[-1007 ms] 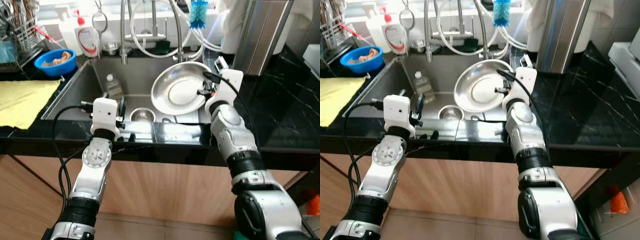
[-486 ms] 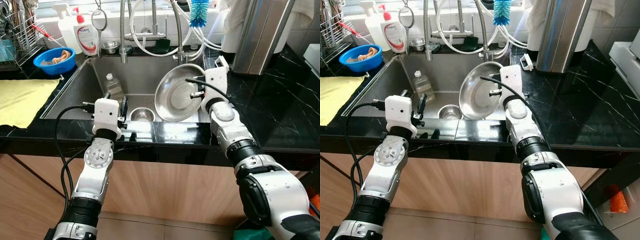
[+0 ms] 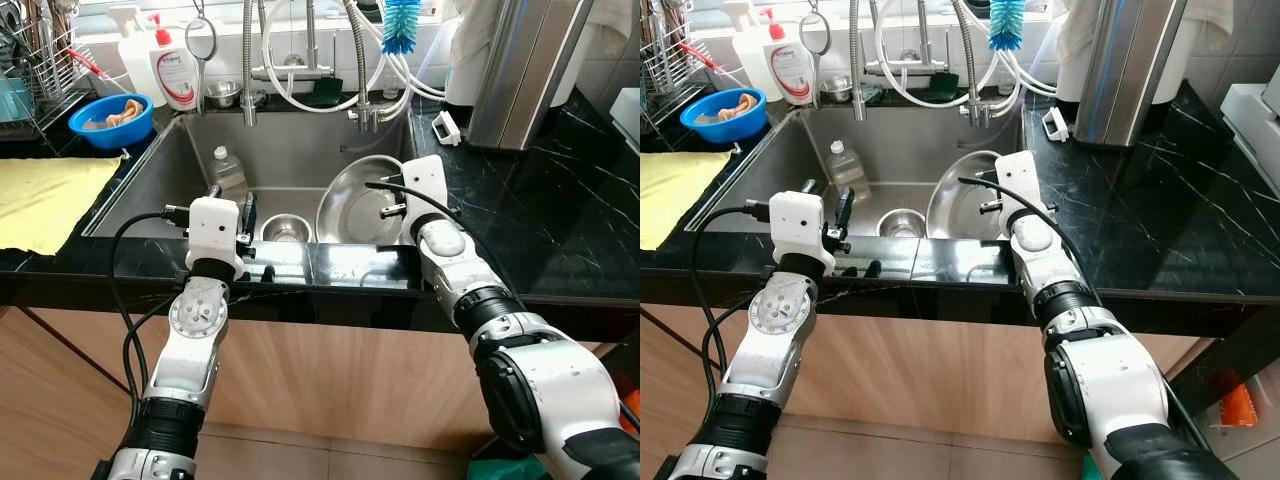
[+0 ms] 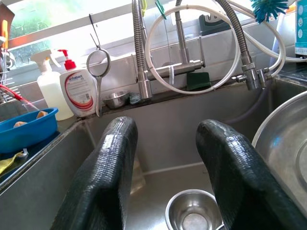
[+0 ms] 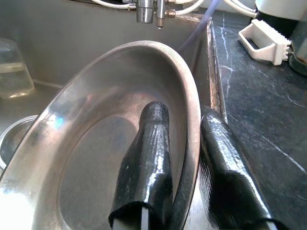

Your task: Kitchen organization

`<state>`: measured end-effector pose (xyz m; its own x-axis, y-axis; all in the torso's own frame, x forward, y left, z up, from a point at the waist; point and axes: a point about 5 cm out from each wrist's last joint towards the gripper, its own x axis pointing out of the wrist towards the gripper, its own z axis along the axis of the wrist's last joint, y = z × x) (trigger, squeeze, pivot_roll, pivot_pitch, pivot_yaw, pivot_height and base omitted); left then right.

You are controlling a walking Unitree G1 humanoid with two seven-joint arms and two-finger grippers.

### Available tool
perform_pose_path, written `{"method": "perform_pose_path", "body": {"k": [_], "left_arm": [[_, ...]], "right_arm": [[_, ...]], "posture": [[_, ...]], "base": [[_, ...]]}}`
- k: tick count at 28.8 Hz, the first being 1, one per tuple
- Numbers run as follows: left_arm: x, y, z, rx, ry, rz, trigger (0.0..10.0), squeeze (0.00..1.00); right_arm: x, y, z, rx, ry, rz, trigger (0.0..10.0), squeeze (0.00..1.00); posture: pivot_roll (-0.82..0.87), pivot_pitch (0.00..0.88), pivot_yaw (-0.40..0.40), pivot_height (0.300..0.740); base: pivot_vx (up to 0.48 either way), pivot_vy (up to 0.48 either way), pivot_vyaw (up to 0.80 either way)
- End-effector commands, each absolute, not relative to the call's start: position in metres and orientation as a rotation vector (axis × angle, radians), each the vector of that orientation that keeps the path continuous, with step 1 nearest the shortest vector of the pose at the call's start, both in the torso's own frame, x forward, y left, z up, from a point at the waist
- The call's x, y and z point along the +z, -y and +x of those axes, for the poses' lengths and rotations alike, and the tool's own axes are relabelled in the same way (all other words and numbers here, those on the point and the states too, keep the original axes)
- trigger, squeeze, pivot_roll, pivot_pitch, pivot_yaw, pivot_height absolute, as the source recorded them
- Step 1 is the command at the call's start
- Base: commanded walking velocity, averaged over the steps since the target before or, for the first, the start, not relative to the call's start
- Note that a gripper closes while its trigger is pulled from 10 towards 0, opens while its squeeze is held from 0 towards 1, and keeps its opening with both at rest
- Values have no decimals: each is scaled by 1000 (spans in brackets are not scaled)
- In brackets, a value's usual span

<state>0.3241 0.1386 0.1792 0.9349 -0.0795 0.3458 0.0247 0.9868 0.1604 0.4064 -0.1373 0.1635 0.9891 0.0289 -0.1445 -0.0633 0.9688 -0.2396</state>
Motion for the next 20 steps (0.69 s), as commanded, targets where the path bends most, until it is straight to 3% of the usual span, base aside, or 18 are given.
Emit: {"method": "perform_pose_path", "body": {"k": [1, 5, 6, 7, 8, 20], "left_arm": [[181, -141, 323, -53, 364, 155, 10000, 0], [180, -142, 323, -52, 362, 157, 10000, 0], [179, -142, 322, -51, 357, 158, 10000, 0], [178, -142, 321, -51, 354, 159, 10000, 0], [178, -142, 321, -51, 352, 159, 10000, 0], [178, -143, 321, -50, 353, 162, 10000, 0]], "right_arm": [[176, 132, 410, 55, -95, -230, 10000, 788], [175, 133, 410, 52, -99, -238, 10000, 812], [174, 133, 410, 54, -101, -244, 10000, 282], [173, 133, 410, 55, -102, -246, 10000, 282], [174, 133, 410, 54, -101, -246, 10000, 0], [194, 125, 411, 71, 49, -209, 10000, 0]], "posture": [[-143, 0, 53, 740], [-147, 0, 55, 740], [-150, 0, 56, 740], [-150, 0, 56, 740], [-153, 0, 57, 740], [-148, 0, 54, 740]], "base": [[0, 0, 0], [0, 0, 0], [0, 0, 0], [0, 0, 0], [0, 0, 0], [0, 0, 0]]}}
